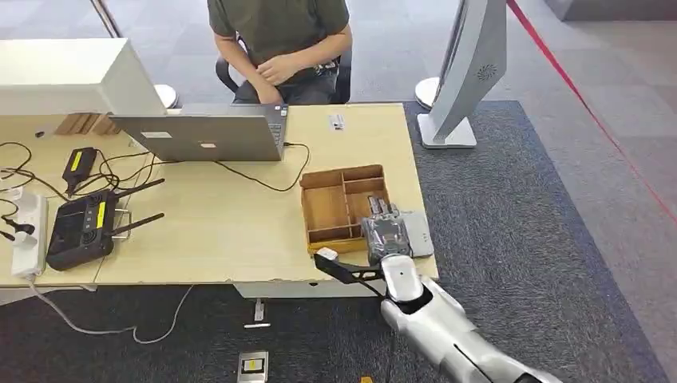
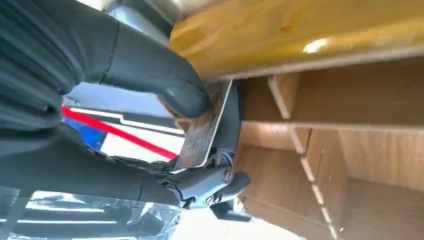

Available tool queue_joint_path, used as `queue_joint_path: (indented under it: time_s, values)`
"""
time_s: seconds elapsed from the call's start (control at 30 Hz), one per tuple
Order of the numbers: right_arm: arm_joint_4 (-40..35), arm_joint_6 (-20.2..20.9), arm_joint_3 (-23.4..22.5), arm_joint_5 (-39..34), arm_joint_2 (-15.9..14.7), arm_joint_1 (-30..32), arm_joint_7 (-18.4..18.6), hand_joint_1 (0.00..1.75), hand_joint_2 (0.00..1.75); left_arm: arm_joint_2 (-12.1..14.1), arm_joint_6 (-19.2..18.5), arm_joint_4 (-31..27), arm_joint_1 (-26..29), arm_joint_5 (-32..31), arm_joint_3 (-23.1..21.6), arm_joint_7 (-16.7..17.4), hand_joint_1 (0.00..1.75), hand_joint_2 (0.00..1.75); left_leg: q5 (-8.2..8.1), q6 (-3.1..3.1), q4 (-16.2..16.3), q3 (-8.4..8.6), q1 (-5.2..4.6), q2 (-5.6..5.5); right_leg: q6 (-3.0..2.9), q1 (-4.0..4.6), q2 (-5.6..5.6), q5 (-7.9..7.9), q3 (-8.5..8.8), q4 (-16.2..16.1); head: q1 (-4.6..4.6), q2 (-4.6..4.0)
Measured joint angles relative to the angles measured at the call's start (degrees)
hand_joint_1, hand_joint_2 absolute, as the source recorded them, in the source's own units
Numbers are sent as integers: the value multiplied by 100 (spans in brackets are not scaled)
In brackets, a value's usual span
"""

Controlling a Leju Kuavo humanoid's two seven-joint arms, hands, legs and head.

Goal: Pass the card to the sensor for recognition and then transmit it.

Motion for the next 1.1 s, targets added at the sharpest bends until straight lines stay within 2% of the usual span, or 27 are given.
queue_joint_path:
  time_s: [0.17, 0.33, 0.57, 0.77, 0.9, 1.1]
  values:
    - [-665, 153, -85, 363, -228, -51, 15, 175, 175, 9, -37, 0, 2, -79, -4, -4, 0, 0, 0, 0, 0, -2, 0, 1, -1, 0, 1, 2, -4, 0, 0, 0]
    - [-1562, 494, -118, 915, -422, -291, -29, 175, 175, 11, -37, 0, 1, -138, -15, -24, 0, 0, 2, -2, 0, -1, 0, 2, 0, 0, 2, 3, -5, 0, 0, 0]
    - [-2256, 478, -109, 1121, -525, -376, -151, 175, 175, 9, -11, 0, 0, -107, -50, -37, 0, 0, 2, -2, 0, -3, 0, 2, 0, 0, 2, 3, -4, 1, 0, 0]
    - [-2454, 358, -24, 1058, -424, -449, -372, 175, 175, 4, 59, -2, -3, -74, -50, -37, 0, 0, 2, -2, -1, -7, 1, 2, -1, 0, 2, 3, -4, 2, 2, 0]
    - [-2258, 306, 78, 750, -199, -683, -492, 175, 175, 4, 81, -2, -13, -74, -50, -35, 0, 0, 3, -3, -1, -6, 1, 2, -1, 1, 2, 3, -5, 3, 0, 0]
    - [-1967, 275, 168, 653, 19, -905, -512, 175, 175, 2, 90, -2, -13, -74, -50, -35, 0, 0, 6, -3, -1, -7, 2, -2, 0, 1, 2, 4, -4, 2, 2, 0]
